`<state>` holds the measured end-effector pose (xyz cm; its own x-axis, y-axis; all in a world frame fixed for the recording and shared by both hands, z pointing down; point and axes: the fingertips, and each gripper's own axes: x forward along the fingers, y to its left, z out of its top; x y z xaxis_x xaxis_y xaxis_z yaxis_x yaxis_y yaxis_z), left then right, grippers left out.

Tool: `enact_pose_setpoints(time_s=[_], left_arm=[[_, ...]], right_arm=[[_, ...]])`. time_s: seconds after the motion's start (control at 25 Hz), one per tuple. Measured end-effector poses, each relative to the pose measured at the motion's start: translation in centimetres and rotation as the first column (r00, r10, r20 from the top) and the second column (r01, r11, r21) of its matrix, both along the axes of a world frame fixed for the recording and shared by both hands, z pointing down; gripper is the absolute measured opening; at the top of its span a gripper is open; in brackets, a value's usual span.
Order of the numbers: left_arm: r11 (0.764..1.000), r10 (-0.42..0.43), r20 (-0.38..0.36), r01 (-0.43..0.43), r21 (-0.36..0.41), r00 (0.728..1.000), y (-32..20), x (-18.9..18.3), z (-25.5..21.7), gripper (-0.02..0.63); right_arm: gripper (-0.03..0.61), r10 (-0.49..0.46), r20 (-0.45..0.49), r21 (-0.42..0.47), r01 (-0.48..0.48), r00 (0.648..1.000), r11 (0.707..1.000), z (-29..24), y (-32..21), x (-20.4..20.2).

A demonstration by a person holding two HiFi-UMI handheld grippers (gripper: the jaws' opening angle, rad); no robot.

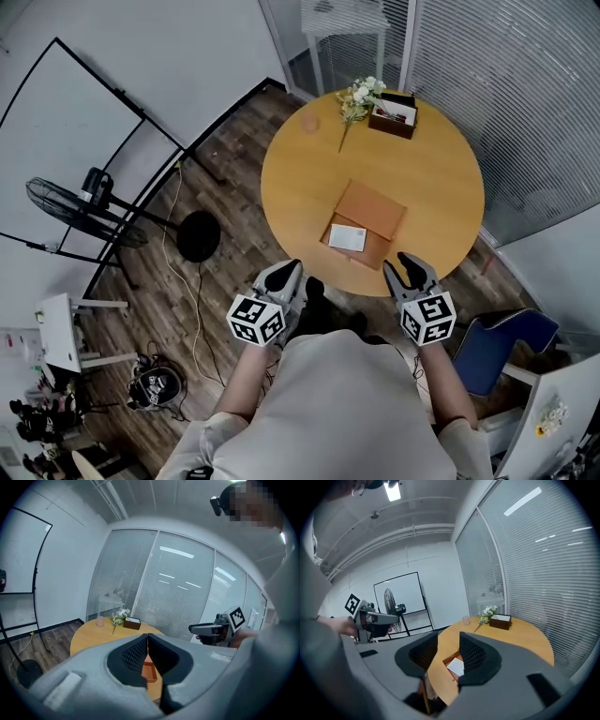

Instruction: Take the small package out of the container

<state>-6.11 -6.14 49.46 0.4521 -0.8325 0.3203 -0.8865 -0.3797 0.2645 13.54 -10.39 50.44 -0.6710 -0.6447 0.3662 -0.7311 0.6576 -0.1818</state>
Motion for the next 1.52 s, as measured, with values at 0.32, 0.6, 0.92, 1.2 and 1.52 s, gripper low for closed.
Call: enact_pose_setpoints(time_s=[0.32, 0.6, 0.92, 1.2, 1.52], left_arm=[[0.992, 0.113, 0.007, -0.113, -0.058, 0.994, -7.0, -2.5, 2.9, 0.018], [0.959, 0.261, 0.032, -0.256, -0.126, 0.965, -12.9, -5.0, 7.3, 0.018], [0.890, 0.421, 0.021, -0.409, -0.201, 0.907, -17.7, -5.7, 12.8, 0.018], [0.830, 0.515, -0.006, -0.501, -0.245, 0.857, -19.5, -4.4, 16.8, 0.018], [0.818, 0.504, -0.034, -0.489, -0.301, 0.863, -19.6, -2.2, 19.8, 0.018]], right_arm=[[0.137, 0.079, -0.040, -0.075, -0.082, 0.996, 0.994, 3.3, -4.6, -2.6], [0.137, 0.147, -0.103, -0.190, -0.164, 0.984, 0.968, 9.0, -8.1, -5.9], [0.148, 0.222, -0.200, -0.333, -0.279, 0.954, 0.901, 17.5, -10.6, -7.0], [0.152, 0.227, -0.265, -0.421, -0.324, 0.937, 0.847, 23.4, -11.5, -7.4], [0.161, 0.159, -0.290, -0.539, -0.298, 0.944, 0.788, 29.5, -12.0, -6.7]])
